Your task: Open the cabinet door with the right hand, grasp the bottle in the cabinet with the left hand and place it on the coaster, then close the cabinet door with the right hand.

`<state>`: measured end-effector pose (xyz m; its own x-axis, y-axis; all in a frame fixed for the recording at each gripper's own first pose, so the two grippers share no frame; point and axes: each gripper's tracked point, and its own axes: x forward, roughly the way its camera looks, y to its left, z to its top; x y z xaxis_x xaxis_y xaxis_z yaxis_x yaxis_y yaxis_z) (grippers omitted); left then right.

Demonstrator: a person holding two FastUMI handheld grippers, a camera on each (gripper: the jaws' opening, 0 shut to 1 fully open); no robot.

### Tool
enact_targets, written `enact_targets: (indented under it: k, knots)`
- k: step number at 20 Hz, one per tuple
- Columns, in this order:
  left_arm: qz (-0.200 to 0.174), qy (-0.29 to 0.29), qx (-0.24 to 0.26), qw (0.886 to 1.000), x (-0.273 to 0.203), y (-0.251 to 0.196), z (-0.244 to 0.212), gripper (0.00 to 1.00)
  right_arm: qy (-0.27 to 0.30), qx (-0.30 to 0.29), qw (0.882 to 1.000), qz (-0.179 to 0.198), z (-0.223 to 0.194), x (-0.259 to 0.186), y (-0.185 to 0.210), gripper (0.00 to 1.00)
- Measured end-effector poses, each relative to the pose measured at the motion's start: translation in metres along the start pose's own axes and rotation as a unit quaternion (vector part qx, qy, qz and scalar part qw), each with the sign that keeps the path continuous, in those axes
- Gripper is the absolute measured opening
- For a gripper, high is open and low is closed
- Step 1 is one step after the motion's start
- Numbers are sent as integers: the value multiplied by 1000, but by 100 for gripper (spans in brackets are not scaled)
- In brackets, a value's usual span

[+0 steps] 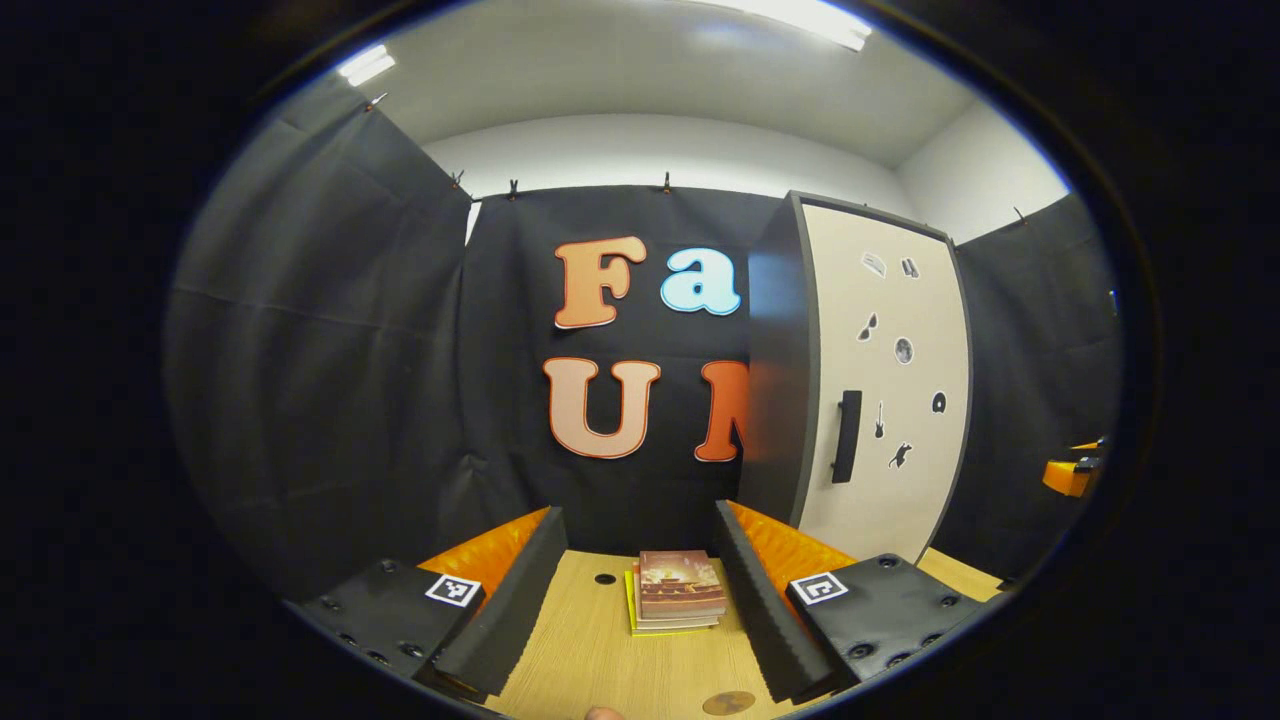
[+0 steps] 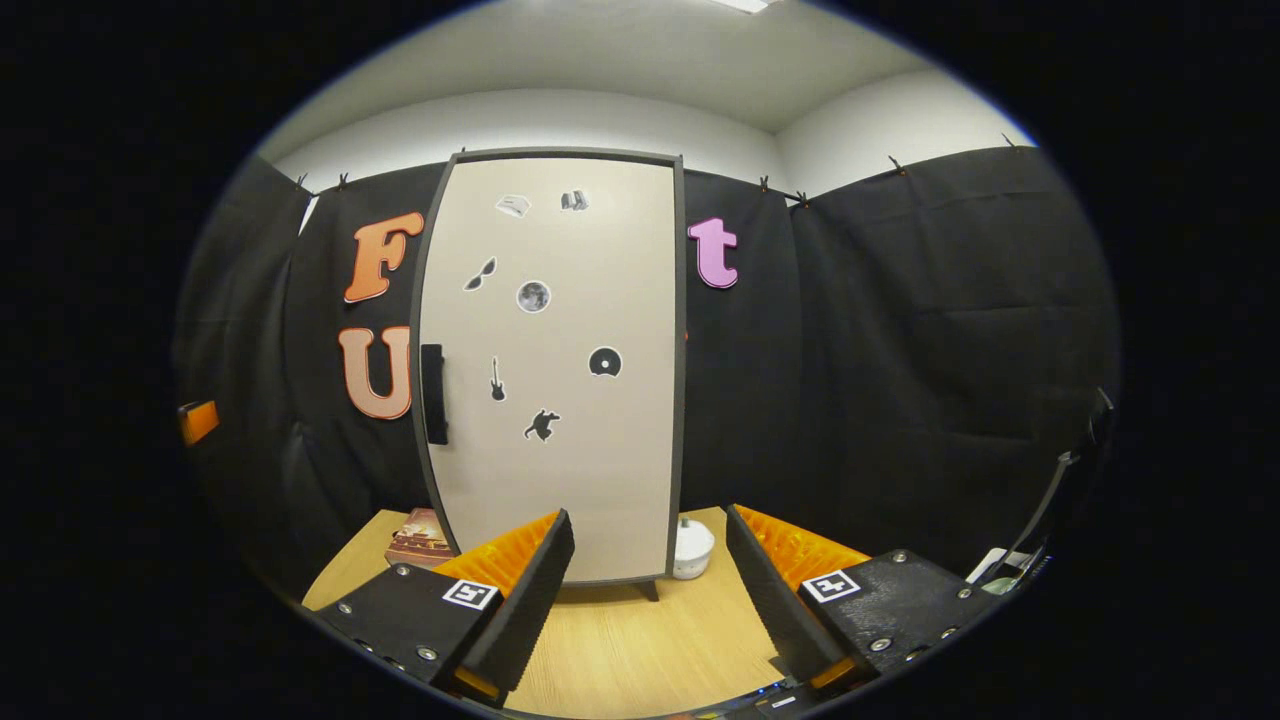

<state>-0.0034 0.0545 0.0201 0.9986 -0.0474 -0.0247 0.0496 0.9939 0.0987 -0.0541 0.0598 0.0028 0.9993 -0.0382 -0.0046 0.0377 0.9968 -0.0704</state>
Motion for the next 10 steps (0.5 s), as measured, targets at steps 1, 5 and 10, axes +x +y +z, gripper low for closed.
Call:
enact_targets:
  k: [1, 5, 10]
  knots:
    - [0, 1, -4, 1000, -1, 5, 0, 96, 0, 0, 1000, 2, 1, -2, 7, 95]
    - [-1, 0, -5, 1000, -5, 25, 1, 96, -7, 3, 1000, 7, 9, -1, 38, 95]
    - [-6, -3, -4, 1000, -13, 40, 4, 96, -15, 7, 999, 39, 24, 26, 94, 95]
